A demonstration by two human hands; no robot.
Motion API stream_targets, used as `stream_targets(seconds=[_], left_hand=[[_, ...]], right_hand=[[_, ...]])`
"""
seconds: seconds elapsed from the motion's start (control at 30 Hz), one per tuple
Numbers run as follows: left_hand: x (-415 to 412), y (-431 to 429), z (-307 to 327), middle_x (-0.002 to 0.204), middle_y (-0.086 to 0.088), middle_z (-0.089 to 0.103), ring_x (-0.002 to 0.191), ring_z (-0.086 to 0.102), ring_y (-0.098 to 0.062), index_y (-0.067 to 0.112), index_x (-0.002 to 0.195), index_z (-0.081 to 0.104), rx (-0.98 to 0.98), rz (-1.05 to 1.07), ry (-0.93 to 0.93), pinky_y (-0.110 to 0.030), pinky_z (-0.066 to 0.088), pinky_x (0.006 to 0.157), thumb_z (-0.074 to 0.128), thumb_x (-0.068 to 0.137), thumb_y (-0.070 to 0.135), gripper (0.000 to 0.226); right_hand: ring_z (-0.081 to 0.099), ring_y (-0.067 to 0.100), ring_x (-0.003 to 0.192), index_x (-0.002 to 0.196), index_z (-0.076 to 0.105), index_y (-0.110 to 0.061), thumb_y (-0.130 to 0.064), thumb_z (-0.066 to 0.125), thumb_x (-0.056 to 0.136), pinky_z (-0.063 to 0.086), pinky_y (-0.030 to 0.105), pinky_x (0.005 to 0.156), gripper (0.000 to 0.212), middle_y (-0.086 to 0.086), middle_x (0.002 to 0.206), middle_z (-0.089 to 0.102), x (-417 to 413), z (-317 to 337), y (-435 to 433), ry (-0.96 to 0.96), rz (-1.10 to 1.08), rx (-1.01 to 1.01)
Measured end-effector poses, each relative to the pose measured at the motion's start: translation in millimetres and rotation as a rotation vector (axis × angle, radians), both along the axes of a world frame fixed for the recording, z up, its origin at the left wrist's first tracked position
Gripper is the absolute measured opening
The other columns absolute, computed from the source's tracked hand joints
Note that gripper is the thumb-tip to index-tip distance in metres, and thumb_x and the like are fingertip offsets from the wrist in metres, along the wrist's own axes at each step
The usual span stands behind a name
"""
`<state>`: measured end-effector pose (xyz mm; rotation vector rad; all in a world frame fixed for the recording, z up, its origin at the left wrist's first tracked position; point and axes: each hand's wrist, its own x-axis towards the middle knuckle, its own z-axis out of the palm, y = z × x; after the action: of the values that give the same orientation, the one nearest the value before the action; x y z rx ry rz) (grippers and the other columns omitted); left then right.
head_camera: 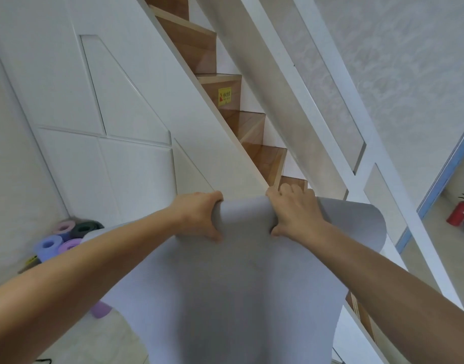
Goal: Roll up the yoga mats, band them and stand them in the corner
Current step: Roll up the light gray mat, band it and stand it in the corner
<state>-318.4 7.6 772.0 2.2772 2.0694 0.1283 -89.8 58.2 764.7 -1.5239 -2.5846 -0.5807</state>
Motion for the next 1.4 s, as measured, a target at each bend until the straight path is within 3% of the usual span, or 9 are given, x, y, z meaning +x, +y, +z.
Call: stream_targets(seconds=[0.23,0.37,0.5,0.73,0.93,1.1,1.2,1.3,1.4], left_hand=[[1.5,9.2,-2.0,0.109,-0.005,0.066,0.101,0.064,-0.031,0.021,0.11,0.056,0.194,0.025,0.274,-0.033,0.042,0.072,0.064,0.082,0.041,0.035],[-1.2,5.8,-1.1,0.093,0.003,0.064,0.09,0.061,-0.022,0.028,0.093,0.058,-0.08,-0.046,0.143,-0.03,0.047,0.075,0.069,0.081,0.041,0.02],[-2.1,6.3,-1.4,0.089,0.001,0.067,0.084,0.062,-0.019,0.019,0.099,0.07,-0.293,-0.067,-0.01,-0.03,0.05,0.076,0.072,0.084,0.04,0.026],[-9.5,14.5,0.2,0.069,0.007,0.068,0.068,0.064,-0.014,0.015,0.073,0.071,-0.362,-0.012,-0.261,-0.025,0.049,0.063,0.074,0.084,0.036,0.024],[-16.8,18.3,5.2,0.086,0.004,0.075,0.084,0.072,-0.019,0.016,0.091,0.075,-0.414,-0.037,-0.325,-0.031,0.058,0.077,0.079,0.079,0.03,0.019],[-9.4,21.1,-9.4,0.104,0.004,0.064,0.098,0.06,-0.022,0.025,0.112,0.059,-0.049,-0.049,0.037,-0.03,0.044,0.075,0.077,0.074,0.043,0.046],[-4.7,19.0,-26.1,0.105,0.003,0.066,0.101,0.062,-0.024,0.028,0.11,0.055,0.094,-0.059,0.08,-0.03,0.04,0.072,0.071,0.076,0.043,0.041],[-6.5,19.0,-31.3,0.107,0.004,0.067,0.101,0.063,-0.024,0.028,0.11,0.056,0.16,-0.053,0.06,-0.031,0.038,0.071,0.069,0.078,0.043,0.038],[-4.0,21.5,-33.1,0.114,0.002,0.064,0.103,0.062,-0.026,0.025,0.117,0.053,0.216,-0.063,0.078,-0.031,0.036,0.07,0.069,0.079,0.045,0.046]], right_hand=[[0.066,0.03,0.091,0.117,0.046,-0.019,-0.031,0.063,0.092,0.039,0.034,0.066,0.032,0.006,0.107,0.067,-6.2,-8.3,-1.8,0.051,0.008,-0.017],[0.053,0.019,0.083,0.112,0.054,-0.024,-0.036,0.065,0.088,0.038,0.031,0.065,0.029,0.0,0.102,0.065,0.5,1.7,-1.5,-0.01,0.107,-0.275],[0.056,0.02,0.087,0.101,0.06,-0.024,-0.031,0.071,0.084,0.042,0.03,0.062,0.021,-0.004,0.098,0.055,1.1,-2.6,5.1,0.016,0.123,-0.498],[0.052,0.028,0.11,0.15,0.023,-0.026,-0.045,0.068,0.078,0.038,0.043,0.099,0.088,0.004,0.122,0.054,-13.2,-33.3,-6.7,0.009,0.09,-0.071],[0.058,0.023,0.08,0.11,0.044,-0.026,-0.051,0.066,0.081,0.039,0.032,0.064,0.045,-0.002,0.099,0.065,-16.9,-26.9,-5.7,0.121,0.108,-0.159],[0.051,0.019,0.077,0.101,0.04,-0.03,-0.043,0.066,0.079,0.029,0.03,0.054,0.036,-0.007,0.084,0.055,-16.4,-14.0,-0.6,0.151,0.073,-0.24],[0.052,0.018,0.08,0.106,0.045,-0.03,-0.051,0.07,0.075,0.023,0.029,0.052,0.045,-0.011,0.083,0.052,-14.3,-10.9,-1.1,0.072,0.068,-0.289],[0.054,0.01,0.086,0.109,0.05,-0.035,-0.06,0.079,0.067,0.031,0.028,0.059,0.056,-0.017,0.092,0.055,-2.2,-0.5,3.1,0.121,0.051,-0.559],[0.061,0.008,0.089,0.103,0.058,-0.035,-0.046,0.087,0.062,0.051,0.031,0.071,0.051,-0.014,0.1,0.062,5.3,5.6,14.0,0.254,0.029,-0.739]])
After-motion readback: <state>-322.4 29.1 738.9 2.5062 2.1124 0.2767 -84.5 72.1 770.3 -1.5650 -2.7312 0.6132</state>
